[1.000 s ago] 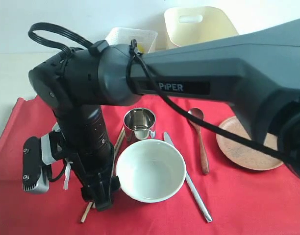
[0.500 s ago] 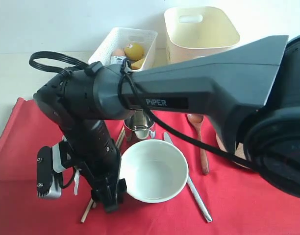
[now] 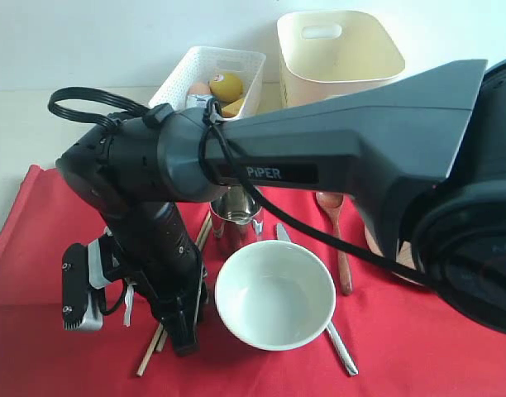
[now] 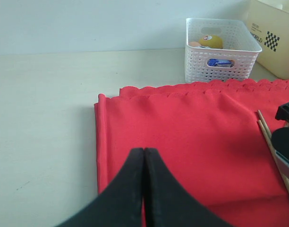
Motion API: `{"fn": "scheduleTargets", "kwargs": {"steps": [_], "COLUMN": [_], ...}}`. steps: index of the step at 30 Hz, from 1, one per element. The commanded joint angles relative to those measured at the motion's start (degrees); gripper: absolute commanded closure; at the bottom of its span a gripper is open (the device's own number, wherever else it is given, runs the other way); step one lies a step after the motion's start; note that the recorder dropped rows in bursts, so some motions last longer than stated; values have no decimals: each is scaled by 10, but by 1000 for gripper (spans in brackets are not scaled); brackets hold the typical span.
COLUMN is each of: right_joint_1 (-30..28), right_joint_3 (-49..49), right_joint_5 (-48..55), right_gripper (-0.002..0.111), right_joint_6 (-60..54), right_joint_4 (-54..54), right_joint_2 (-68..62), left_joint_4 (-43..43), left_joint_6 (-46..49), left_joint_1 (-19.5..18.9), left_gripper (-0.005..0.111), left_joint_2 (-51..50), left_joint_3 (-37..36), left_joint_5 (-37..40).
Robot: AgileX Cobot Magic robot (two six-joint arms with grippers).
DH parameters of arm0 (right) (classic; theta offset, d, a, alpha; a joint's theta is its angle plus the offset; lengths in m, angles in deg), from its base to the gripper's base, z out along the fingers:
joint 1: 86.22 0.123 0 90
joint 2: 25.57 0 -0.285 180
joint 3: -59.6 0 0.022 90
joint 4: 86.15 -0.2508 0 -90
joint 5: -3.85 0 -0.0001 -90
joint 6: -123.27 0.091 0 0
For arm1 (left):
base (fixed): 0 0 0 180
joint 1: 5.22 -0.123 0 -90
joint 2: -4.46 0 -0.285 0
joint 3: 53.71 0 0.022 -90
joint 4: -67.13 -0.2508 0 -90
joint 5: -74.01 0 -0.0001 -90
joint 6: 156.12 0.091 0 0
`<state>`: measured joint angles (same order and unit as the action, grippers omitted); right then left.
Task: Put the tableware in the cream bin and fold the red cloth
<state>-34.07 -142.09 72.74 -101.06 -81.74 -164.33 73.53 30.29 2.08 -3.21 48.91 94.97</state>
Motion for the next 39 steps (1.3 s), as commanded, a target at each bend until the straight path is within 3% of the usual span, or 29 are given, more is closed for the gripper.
{"fn": "scheduleTargets", "kwargs": {"steps": [1, 9, 16, 39], "right_joint_1": [1, 1, 1, 0], "right_joint_3": [3, 3, 3, 3], "right_joint_5": [-13, -32, -51, -74], "right_gripper": [78, 85, 108, 108], "right_joint_6": [11, 15, 16, 60], "right_joint_4": [6, 6, 19, 82], "right_joint_2": [1, 15, 44, 108], "left_joint_4": [-1, -1, -1, -1], "left_joint_6": [-3, -3, -3, -3], "left_joint_1": [3, 3, 3, 3], "left_gripper": [107, 107, 107, 107], "left_joint_2": [-1, -1, -1, -1], "left_joint_3": [2, 2, 2, 2], "left_joint_5": [-6, -6, -6, -6]}}
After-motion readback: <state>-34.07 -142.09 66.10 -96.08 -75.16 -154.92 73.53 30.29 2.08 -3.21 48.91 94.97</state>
